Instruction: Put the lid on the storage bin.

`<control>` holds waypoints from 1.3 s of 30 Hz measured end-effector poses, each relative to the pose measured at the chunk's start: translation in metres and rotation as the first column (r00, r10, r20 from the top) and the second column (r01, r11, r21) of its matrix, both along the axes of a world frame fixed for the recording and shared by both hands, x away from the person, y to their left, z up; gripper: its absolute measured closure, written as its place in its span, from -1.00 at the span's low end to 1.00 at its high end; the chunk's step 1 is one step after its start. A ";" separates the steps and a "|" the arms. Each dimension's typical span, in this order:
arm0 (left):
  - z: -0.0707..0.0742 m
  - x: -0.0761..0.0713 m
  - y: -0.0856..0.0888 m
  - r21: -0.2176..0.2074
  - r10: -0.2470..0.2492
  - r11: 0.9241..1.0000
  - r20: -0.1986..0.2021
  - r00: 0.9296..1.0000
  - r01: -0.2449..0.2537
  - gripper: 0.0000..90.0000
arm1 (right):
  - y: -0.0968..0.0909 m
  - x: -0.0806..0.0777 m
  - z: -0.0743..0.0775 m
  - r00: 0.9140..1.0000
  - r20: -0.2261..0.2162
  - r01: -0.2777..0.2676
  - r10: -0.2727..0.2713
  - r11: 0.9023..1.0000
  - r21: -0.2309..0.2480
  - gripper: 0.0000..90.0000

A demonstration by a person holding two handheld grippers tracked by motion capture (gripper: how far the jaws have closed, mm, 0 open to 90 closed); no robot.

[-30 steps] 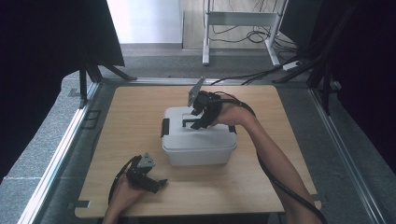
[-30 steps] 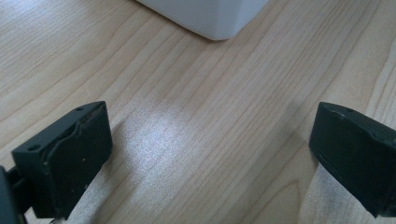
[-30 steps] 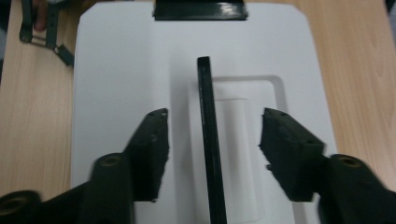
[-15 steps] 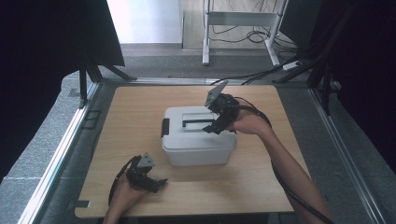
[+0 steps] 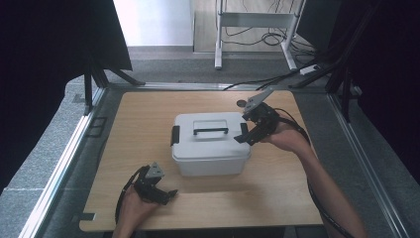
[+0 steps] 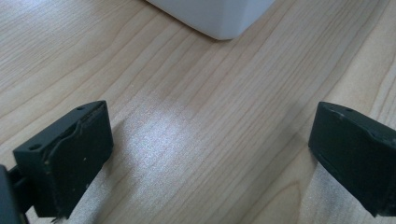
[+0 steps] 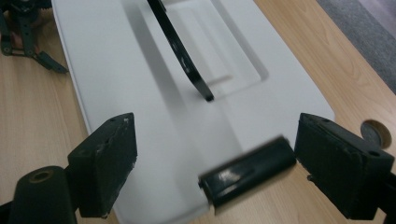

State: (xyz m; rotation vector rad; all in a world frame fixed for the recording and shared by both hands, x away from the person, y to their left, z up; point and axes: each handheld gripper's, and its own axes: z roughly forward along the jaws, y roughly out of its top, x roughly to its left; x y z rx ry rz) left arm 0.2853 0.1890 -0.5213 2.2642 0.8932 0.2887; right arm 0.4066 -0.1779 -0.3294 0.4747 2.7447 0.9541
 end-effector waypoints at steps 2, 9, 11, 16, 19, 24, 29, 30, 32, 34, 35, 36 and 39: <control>0.000 0.000 0.000 -0.001 0.002 1.000 0.000 1.000 -0.002 -1.00 | -0.008 -0.001 -0.001 1.000 -0.005 0.023 -0.022 1.000 0.007 -0.71; 0.000 0.000 0.000 -0.001 0.002 1.000 0.000 1.000 -0.002 -1.00 | -0.036 -0.009 -0.005 0.996 0.010 0.088 -0.088 0.996 0.025 -0.77; 0.000 0.000 0.000 -0.002 0.002 1.000 0.001 1.000 -0.002 -1.00 | -0.044 -0.012 -0.006 0.994 0.019 0.108 -0.109 0.993 0.038 -0.79; 0.000 0.000 0.000 -0.002 0.002 1.000 0.000 1.000 -0.002 -1.00 | -0.065 -0.019 -0.011 0.984 0.023 0.175 -0.177 0.982 0.067 -0.84; 0.000 0.000 0.000 -0.002 0.003 1.000 0.000 1.000 -0.003 -1.00 | -0.073 -0.022 -0.015 0.980 0.025 0.193 -0.196 0.978 0.084 -0.85; 0.000 0.000 0.000 -0.002 0.004 1.000 -0.001 1.000 -0.004 -1.00 | -0.090 -0.035 -0.028 0.971 0.034 0.230 -0.235 0.967 0.112 -0.85; 0.000 0.000 0.000 -0.002 0.004 1.000 0.000 1.000 -0.004 -1.00 | -0.097 -0.044 -0.040 0.965 0.043 0.250 -0.257 0.960 0.126 -0.85; 0.000 0.000 0.000 -0.002 0.004 1.000 0.000 1.000 -0.004 -1.00 | -0.100 -0.048 -0.047 0.963 0.041 0.259 -0.267 0.957 0.134 -0.86; 0.000 0.000 0.000 -0.002 0.004 1.000 0.000 1.000 -0.004 -1.00 | -0.101 -0.052 -0.056 0.960 0.038 0.268 -0.276 0.953 0.141 -0.86; 0.000 0.000 0.000 -0.002 0.004 1.000 0.000 1.000 -0.004 -1.00 | -0.102 -0.053 -0.059 0.959 0.040 0.272 -0.280 0.952 0.142 -0.86; 0.000 0.000 0.000 -0.002 0.004 1.000 0.000 1.000 -0.004 -1.00 | -0.102 -0.057 -0.066 0.955 0.034 0.286 -0.294 0.946 0.154 -0.86; 0.000 0.000 0.000 -0.002 0.004 1.000 0.000 1.000 -0.004 -1.00 | -0.102 -0.059 -0.071 0.952 0.031 0.297 -0.306 0.941 0.164 -0.86; 0.000 0.000 0.000 -0.002 0.003 1.000 0.000 1.000 -0.003 -1.00 | -0.103 -0.063 -0.078 0.948 0.031 0.307 -0.317 0.934 0.180 -0.86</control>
